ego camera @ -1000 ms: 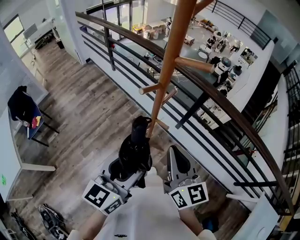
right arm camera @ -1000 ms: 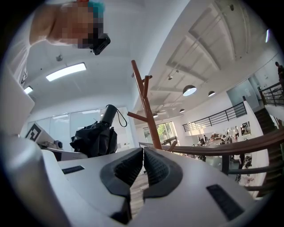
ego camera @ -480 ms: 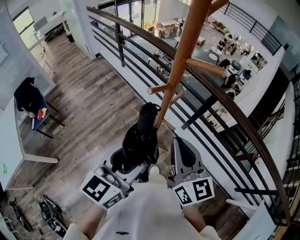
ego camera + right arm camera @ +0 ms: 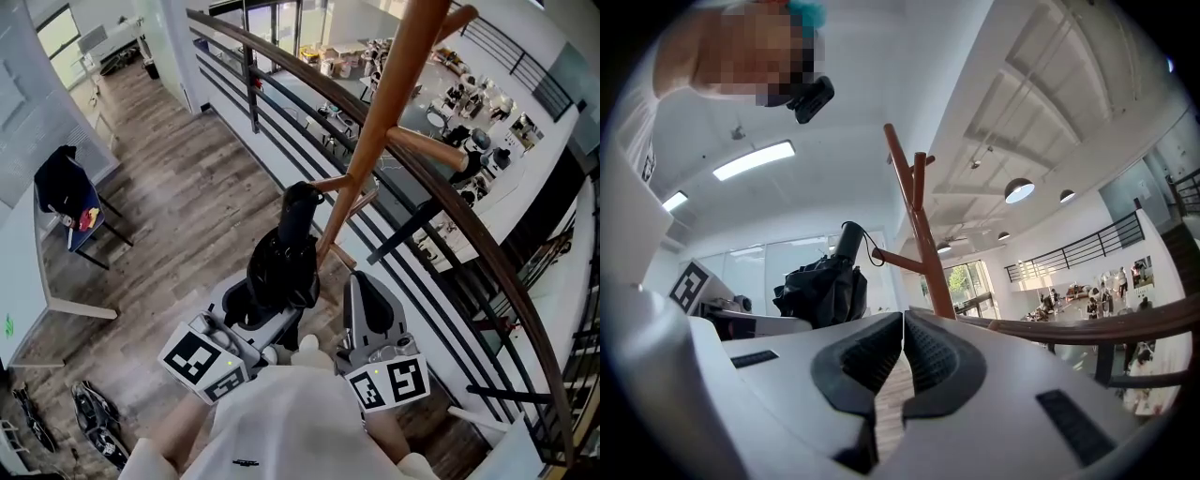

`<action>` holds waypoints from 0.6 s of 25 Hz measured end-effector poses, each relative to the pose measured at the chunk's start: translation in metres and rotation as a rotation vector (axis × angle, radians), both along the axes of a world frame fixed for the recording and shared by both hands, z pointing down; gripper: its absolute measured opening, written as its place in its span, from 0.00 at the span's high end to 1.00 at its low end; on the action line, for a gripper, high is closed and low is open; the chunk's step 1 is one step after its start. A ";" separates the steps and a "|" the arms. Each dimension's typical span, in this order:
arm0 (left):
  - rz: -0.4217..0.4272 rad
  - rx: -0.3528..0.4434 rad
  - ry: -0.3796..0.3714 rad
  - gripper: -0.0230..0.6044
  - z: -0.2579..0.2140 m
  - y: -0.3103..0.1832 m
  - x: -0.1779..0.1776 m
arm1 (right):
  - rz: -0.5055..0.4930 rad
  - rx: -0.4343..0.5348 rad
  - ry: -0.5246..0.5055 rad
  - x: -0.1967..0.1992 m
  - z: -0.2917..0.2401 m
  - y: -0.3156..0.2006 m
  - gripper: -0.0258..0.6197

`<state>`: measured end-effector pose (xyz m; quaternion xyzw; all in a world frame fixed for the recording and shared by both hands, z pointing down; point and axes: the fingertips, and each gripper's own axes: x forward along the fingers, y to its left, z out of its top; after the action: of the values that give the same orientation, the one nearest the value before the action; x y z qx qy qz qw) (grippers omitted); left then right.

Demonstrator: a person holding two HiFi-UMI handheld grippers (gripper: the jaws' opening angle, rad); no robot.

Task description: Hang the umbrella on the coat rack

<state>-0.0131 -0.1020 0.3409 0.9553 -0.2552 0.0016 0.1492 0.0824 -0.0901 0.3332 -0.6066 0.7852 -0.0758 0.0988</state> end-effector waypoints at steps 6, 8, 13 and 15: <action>-0.018 -0.001 -0.005 0.54 0.000 -0.013 0.001 | -0.008 -0.002 -0.008 0.002 0.003 -0.008 0.91; -0.027 -0.004 -0.004 0.54 0.001 -0.016 -0.001 | -0.011 0.000 -0.010 0.001 0.003 -0.011 0.91; -0.043 -0.007 -0.005 0.54 0.003 -0.024 -0.002 | -0.015 0.004 -0.011 0.003 0.002 -0.017 0.91; -0.049 -0.008 -0.007 0.54 0.004 -0.027 -0.002 | -0.016 0.006 -0.011 0.004 0.001 -0.019 0.91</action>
<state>-0.0148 -0.1290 0.3448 0.9481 -0.2790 0.0022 0.1524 0.0860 -0.1095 0.3346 -0.5997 0.7896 -0.0775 0.1043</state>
